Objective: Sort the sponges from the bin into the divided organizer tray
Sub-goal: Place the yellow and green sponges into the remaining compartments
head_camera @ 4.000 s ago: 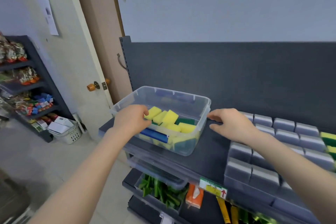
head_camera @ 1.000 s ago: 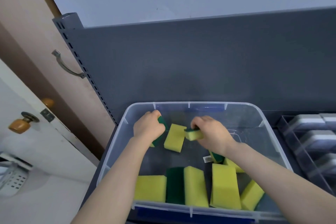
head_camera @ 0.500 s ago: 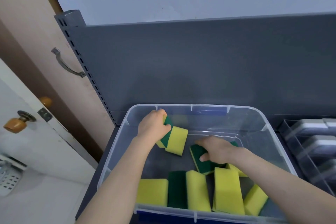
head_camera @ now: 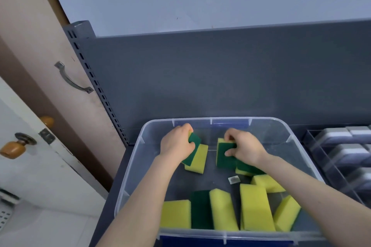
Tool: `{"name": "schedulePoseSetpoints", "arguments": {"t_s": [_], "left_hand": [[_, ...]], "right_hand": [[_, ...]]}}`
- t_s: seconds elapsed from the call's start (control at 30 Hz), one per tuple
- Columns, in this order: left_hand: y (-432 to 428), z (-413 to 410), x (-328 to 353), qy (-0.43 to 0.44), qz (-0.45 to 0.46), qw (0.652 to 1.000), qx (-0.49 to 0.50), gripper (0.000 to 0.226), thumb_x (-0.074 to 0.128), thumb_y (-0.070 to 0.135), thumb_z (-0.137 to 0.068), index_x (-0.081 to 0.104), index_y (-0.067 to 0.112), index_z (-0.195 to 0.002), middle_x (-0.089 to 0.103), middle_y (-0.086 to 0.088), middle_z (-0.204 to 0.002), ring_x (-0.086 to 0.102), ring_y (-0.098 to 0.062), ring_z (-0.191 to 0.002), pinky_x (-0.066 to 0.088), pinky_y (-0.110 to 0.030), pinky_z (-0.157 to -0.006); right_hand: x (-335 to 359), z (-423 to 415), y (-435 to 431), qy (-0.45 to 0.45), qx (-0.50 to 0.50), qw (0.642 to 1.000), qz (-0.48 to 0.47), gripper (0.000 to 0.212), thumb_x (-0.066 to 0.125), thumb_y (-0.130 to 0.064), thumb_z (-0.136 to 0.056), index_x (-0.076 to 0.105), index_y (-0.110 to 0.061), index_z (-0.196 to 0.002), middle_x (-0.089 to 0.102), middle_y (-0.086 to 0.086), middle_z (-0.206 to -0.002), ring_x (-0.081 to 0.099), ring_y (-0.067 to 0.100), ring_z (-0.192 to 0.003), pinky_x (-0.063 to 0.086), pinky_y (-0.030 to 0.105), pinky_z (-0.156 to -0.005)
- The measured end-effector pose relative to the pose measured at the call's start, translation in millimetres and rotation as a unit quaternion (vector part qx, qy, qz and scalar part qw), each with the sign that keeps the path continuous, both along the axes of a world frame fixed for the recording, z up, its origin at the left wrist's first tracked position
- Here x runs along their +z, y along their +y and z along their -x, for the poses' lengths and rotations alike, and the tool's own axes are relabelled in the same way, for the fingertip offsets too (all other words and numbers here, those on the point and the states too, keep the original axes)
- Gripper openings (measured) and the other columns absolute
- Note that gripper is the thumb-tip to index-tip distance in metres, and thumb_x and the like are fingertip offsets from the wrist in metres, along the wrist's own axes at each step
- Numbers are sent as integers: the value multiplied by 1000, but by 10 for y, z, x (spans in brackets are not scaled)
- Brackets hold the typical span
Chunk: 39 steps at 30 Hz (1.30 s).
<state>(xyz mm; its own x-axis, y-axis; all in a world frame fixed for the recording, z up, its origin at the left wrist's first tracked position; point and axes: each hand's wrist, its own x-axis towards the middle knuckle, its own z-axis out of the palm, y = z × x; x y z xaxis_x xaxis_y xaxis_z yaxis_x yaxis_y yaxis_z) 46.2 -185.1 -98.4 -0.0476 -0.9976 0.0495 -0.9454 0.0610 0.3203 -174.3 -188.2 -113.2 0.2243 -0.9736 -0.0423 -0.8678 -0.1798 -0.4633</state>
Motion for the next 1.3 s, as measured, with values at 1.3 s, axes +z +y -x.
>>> {"name": "schedulePoseSetpoints", "arguments": {"t_s": [1.3], "left_hand": [[822,2470,986,265,138,887,-352,39,70,17,-77,57,31,-112,53,14,-102,50,-10,-87,39,-26,-77]], "right_hand": [[1163,2074,2445,-91,-413,867,264,38,82,-24,-65,68,-23,-100,60,-16,-79,60,12,-80,45,27,-72]]}}
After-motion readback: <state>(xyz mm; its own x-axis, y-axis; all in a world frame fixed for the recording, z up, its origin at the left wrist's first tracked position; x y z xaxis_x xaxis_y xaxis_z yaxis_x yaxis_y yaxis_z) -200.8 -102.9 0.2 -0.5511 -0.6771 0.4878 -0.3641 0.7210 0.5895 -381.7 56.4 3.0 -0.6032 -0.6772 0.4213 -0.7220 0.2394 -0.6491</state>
